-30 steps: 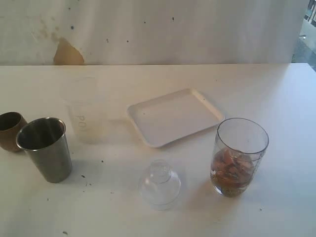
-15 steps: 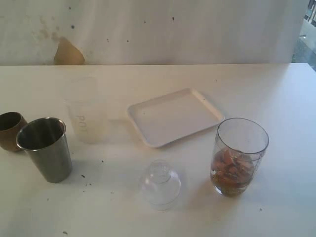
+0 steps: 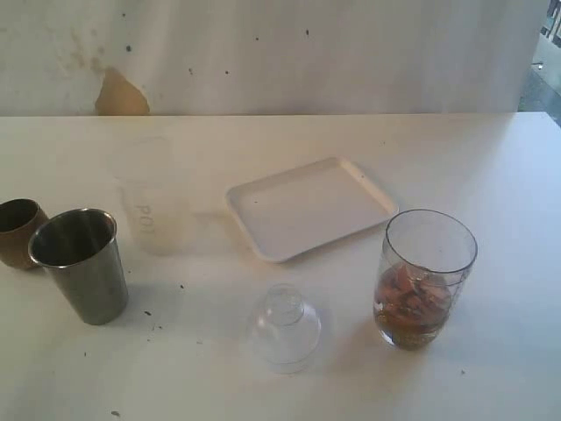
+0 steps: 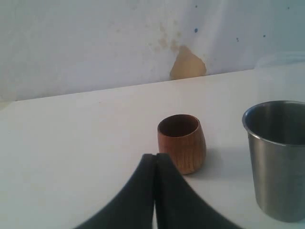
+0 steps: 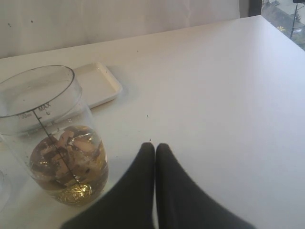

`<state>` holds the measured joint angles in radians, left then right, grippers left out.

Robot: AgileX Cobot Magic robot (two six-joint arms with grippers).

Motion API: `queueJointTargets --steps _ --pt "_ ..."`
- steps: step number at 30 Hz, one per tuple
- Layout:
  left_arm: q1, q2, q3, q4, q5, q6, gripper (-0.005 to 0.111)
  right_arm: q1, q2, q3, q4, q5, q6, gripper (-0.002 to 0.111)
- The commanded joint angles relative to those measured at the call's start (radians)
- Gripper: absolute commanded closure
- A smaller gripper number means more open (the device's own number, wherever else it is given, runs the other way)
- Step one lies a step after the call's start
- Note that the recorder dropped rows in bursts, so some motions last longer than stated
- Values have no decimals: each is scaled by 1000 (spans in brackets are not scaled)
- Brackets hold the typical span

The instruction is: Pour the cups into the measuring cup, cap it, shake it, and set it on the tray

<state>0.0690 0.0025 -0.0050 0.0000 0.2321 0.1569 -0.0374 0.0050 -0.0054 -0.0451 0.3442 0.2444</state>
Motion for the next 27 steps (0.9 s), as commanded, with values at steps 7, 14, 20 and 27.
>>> queueJointTargets --steps 7,14,20,27 --pt "-4 -3 5 6 2 0 107 -5 -5 5 -5 -12 -5 108" --pt "-4 -3 5 6 2 0 107 -5 -5 5 30 -229 41 108" --pt "-4 -3 5 6 2 0 107 -5 -5 5 102 -552 210 108" --pt "-4 -3 5 6 2 0 107 -5 -5 -46 9 -649 206 108"
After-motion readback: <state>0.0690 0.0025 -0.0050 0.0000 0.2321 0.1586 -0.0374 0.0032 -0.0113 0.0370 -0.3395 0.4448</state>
